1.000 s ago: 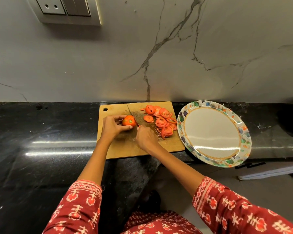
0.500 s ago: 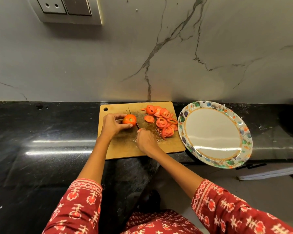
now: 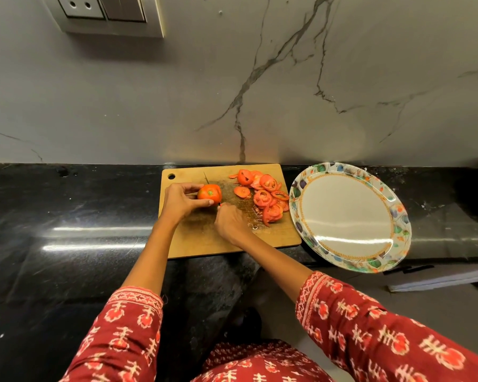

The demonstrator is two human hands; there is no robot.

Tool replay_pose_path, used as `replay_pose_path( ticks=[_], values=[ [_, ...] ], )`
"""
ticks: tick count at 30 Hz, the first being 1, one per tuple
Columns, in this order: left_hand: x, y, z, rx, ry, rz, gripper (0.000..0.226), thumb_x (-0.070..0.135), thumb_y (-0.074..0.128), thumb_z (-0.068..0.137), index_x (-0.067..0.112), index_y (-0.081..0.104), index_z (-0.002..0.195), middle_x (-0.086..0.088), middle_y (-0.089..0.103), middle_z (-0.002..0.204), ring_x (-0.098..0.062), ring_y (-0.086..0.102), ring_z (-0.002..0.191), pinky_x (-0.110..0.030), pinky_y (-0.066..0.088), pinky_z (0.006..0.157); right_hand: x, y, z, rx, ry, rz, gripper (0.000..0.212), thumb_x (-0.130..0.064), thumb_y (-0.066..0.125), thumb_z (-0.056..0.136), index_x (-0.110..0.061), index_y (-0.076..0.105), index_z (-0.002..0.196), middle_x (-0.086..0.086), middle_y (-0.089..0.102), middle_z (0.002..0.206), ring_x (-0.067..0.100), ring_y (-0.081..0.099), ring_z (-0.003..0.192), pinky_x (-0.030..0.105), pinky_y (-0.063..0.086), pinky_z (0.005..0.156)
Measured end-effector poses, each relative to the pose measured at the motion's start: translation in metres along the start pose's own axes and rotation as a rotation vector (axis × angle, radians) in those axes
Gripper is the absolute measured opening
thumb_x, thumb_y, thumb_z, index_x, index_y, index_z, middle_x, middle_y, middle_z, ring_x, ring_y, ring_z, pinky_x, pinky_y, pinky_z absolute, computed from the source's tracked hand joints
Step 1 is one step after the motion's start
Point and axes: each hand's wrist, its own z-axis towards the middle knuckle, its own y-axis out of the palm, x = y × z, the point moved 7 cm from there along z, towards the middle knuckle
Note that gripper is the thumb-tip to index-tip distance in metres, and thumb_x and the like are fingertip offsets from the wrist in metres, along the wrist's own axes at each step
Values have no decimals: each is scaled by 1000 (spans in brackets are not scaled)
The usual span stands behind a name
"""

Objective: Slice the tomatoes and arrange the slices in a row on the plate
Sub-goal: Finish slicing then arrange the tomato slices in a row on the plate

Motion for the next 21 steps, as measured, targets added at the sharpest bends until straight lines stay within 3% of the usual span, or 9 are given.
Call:
replay_pose_path(
  ticks=[6,13,15,17,18,19,20,21],
  values=[
    [3,0,-2,12,-9,-45,53,4,79,67,-3,60,116,-17,60,121,-23,57,109,-23,47,83,15,10,-14,-9,-25,-114,28,-4,37,96,1,47,121,20,57,123,35,52,118,41,41,93],
    [-1,-3,-3,72,-26,-41,49,11,77,71,0,60,116,-15,61,121,-20,56,110,-24,45,84,17,12,-20,13,-61,-183,24,-4,40,95,2,48,117,17,61,115,32,61,108,37,48,84],
    [-2,-5,1,81,-40,-34,49,13,77,72,0,60,117,-16,61,121,-25,56,112,-26,44,85,29,6,-37,124,-107,-251,19,-4,66,79,1,57,95,14,67,82,23,70,75,26,53,60],
    [-5,-4,2,67,-48,-23,50,13,77,73,1,60,118,-15,60,122,-25,56,114,-27,43,86,46,2,-42,122,-48,-189,36,-7,89,47,-7,58,65,2,56,46,13,58,35,17,37,30],
    [-6,-4,2,63,-48,-17,50,13,77,73,1,59,118,-15,60,122,-25,55,114,-26,43,86,51,-1,-41,162,-41,-193,36,-7,89,48,-6,58,65,3,56,45,14,57,34,18,37,29],
    [-6,-4,1,62,-46,-13,50,13,77,73,2,59,119,-15,60,123,-24,55,114,-26,43,85,51,-3,-42,150,-49,-243,26,-5,81,64,-2,59,76,8,63,58,18,65,47,21,45,38],
    [-6,-4,1,63,-42,-10,51,12,77,72,2,59,118,-15,60,123,-24,55,114,-26,43,85,51,-7,-38,154,-63,-226,15,-5,64,83,1,56,93,14,68,79,24,70,71,27,51,55],
    [-6,-4,1,69,-37,-10,50,12,77,72,1,60,118,-15,60,123,-25,55,114,-26,44,85,53,-10,-34,144,-45,-197,16,-7,47,94,2,52,107,16,68,97,29,67,90,32,51,69]
  ],
)
